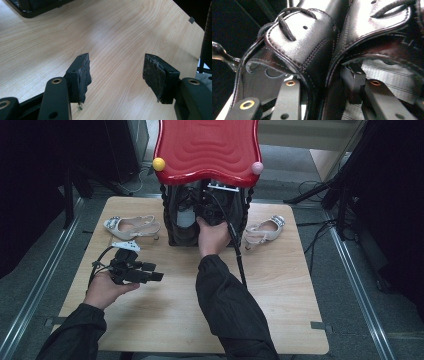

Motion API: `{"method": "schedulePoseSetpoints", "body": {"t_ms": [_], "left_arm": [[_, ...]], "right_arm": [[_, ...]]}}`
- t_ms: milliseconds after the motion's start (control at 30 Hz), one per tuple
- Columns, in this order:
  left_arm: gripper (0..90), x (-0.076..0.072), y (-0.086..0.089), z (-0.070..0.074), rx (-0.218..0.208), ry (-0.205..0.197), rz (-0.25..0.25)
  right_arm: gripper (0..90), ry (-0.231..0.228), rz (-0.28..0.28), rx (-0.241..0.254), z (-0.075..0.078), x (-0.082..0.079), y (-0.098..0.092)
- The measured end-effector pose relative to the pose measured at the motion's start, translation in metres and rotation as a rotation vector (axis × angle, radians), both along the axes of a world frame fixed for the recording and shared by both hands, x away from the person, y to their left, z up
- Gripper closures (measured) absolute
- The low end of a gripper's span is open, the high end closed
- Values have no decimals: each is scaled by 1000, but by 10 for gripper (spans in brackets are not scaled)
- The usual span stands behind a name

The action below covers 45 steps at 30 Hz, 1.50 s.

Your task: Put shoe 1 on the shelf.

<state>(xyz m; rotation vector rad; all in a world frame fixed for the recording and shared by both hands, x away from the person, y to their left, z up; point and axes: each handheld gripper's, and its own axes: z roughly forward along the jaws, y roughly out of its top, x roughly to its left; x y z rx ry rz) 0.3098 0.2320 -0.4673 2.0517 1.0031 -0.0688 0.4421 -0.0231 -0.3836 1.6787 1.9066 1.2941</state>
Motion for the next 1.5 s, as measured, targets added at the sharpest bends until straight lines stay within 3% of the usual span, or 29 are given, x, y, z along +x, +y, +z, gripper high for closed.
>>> {"method": "schedulePoseSetpoints", "body": {"t_ms": [433,933,1167,1200,1367,1500], "left_arm": [[389,1,-2,0,5,2,-1],[407,0,-4,4,4,-24,-9],[549,2,-5,15,7,-47,-20],[617,3,-6,18,2,-49,-17],[704,7,-9,40,-29,-74,-20],[784,15,-13,59,-29,-77,-20]], "right_arm": [[577,21,64,17,0,1,-4],[545,-41,143,33,8,-16,-19],[552,-60,198,36,12,-33,-31],[557,-63,213,38,14,-38,-35],[597,-76,250,19,17,-49,-41],[648,-84,299,19,19,-62,-49]]}}
